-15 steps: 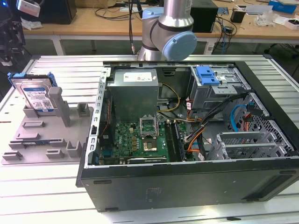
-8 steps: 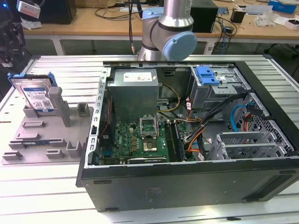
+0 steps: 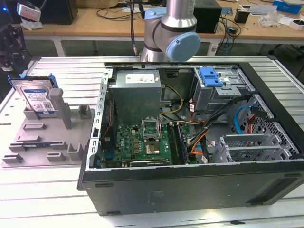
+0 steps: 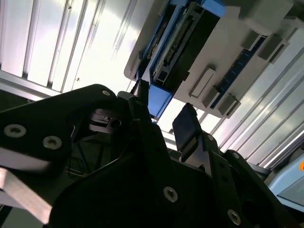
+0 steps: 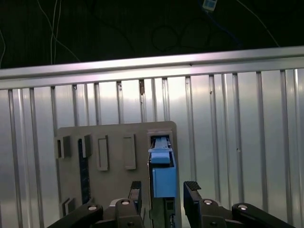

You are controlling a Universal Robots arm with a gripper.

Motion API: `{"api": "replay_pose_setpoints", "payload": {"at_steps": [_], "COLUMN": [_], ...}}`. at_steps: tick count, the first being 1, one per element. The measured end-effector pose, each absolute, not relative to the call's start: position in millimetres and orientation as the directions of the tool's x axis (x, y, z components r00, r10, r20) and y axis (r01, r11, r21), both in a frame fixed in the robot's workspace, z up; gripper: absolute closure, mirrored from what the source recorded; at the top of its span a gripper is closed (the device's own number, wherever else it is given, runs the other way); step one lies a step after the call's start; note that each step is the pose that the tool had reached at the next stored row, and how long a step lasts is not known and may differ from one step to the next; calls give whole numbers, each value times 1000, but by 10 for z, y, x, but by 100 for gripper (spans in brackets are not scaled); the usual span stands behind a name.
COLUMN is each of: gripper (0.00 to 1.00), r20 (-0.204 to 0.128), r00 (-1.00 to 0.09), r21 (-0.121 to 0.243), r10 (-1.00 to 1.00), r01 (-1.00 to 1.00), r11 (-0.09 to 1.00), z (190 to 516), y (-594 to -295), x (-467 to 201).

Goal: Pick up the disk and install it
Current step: 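Pick up the disk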

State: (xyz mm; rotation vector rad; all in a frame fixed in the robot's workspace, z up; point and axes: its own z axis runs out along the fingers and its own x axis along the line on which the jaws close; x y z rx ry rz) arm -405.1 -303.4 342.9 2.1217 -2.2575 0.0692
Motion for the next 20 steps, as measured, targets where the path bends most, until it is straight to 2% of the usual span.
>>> {"api": "replay_pose_setpoints", "payload": {"at_steps": [20], "gripper": [52], "r20": [53], "r00": [-62], "r21": [-3], "r10": [-997], "r01": [-998], "r11": [62], "z": [3298], "y": [-3035], "x": [-4050]}}
